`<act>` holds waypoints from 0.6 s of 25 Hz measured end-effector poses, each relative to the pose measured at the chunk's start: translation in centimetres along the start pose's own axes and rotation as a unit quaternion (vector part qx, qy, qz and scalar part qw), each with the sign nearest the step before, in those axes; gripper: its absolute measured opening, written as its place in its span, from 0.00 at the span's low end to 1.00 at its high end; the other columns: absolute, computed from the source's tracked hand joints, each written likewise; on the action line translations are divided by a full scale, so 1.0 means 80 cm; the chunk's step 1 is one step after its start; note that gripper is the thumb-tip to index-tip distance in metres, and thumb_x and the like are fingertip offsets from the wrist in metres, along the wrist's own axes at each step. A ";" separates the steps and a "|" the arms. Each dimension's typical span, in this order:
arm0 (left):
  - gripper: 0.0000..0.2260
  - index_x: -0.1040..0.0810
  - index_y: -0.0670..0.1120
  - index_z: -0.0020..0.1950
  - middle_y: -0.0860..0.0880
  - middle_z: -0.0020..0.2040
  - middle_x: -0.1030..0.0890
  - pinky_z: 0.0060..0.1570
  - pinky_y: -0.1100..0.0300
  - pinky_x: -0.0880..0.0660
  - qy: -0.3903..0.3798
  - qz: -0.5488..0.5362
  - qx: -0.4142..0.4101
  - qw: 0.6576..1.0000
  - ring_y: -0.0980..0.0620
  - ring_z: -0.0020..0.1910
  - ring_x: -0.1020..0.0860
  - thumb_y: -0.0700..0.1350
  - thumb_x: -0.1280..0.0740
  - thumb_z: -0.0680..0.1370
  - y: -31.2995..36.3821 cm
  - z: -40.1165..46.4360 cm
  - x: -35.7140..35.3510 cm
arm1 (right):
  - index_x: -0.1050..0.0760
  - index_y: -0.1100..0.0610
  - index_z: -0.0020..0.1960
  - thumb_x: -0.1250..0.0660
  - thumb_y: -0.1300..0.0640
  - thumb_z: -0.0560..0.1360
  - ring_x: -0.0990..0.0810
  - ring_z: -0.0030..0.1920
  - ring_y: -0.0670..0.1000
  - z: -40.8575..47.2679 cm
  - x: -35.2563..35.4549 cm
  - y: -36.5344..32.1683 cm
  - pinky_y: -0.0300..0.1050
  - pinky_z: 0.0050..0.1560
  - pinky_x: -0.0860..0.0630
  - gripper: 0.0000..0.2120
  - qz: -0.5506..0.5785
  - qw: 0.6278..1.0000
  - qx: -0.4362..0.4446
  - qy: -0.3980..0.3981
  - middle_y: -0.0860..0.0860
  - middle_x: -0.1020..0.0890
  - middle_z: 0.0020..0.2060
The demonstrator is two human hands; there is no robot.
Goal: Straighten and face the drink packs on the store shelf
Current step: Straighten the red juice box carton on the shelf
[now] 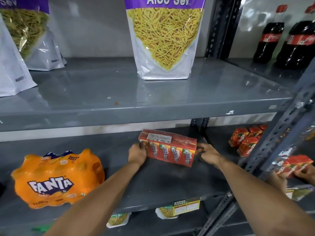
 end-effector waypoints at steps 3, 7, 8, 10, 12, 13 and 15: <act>0.34 0.29 0.45 0.69 0.45 0.61 0.18 0.63 0.47 0.25 -0.086 -0.172 0.021 0.981 0.43 0.58 0.19 0.65 0.32 0.70 0.027 -0.021 -0.034 | 0.17 0.58 0.43 0.43 0.77 0.72 0.18 0.48 0.52 -0.004 -0.009 -0.006 0.41 0.48 0.21 0.20 0.021 1.000 -0.014 -0.005 0.52 0.16 0.41; 0.29 0.33 0.44 0.65 0.45 0.61 0.19 0.61 0.48 0.23 -0.160 -0.191 -0.022 0.968 0.45 0.57 0.18 0.49 0.23 0.70 0.036 -0.019 -0.063 | 0.16 0.56 0.37 0.45 0.75 0.74 0.19 0.41 0.48 -0.014 -0.038 -0.038 0.38 0.42 0.20 0.23 0.001 0.995 -0.009 -0.102 0.51 0.16 0.37; 0.25 0.31 0.42 0.66 0.43 0.61 0.19 0.62 0.48 0.23 -0.189 -0.180 -0.038 0.965 0.43 0.57 0.18 0.45 0.25 0.73 0.042 -0.013 -0.061 | 0.15 0.57 0.42 0.44 0.74 0.75 0.18 0.44 0.50 -0.009 -0.037 -0.047 0.42 0.47 0.19 0.22 0.009 0.997 -0.005 -0.082 0.52 0.15 0.41; 0.21 0.28 0.43 0.69 0.43 0.61 0.19 0.63 0.50 0.24 -0.275 -0.113 -0.069 0.952 0.43 0.59 0.19 0.39 0.31 0.77 0.054 0.002 -0.051 | 0.19 0.59 0.60 0.40 0.68 0.78 0.20 0.58 0.54 0.006 -0.021 -0.066 0.48 0.61 0.23 0.16 0.073 0.997 0.019 -0.011 0.55 0.17 0.58; 0.21 0.28 0.49 0.71 0.45 0.62 0.19 0.64 0.51 0.25 -0.353 -0.006 -0.097 0.931 0.45 0.61 0.20 0.37 0.35 0.78 0.069 0.008 -0.042 | 0.33 0.54 0.75 0.34 0.47 0.77 0.29 0.70 0.53 0.022 -0.006 -0.077 0.53 0.71 0.32 0.28 0.132 0.991 0.030 0.016 0.51 0.26 0.69; 0.23 0.30 0.52 0.72 0.46 0.64 0.20 0.64 0.51 0.26 -0.385 0.045 -0.106 0.916 0.46 0.62 0.21 0.37 0.36 0.78 0.077 0.010 -0.040 | 0.37 0.50 0.76 0.32 0.37 0.72 0.30 0.71 0.52 0.031 -0.003 -0.078 0.54 0.73 0.34 0.37 0.149 0.988 0.032 0.017 0.48 0.28 0.71; 0.23 0.32 0.55 0.74 0.48 0.64 0.21 0.63 0.50 0.25 -0.426 0.115 -0.108 0.891 0.47 0.62 0.21 0.41 0.36 0.79 0.090 0.011 -0.038 | 0.32 0.48 0.72 0.31 0.34 0.70 0.27 0.66 0.49 0.034 -0.002 -0.083 0.48 0.69 0.32 0.35 0.131 0.991 0.036 0.008 0.46 0.26 0.66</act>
Point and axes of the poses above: each hand's wrist, its own z-axis towards the middle knuckle, its own x-axis out of the back of the hand, y = z × x, the point moved 4 cm from there along z, towards the middle knuckle
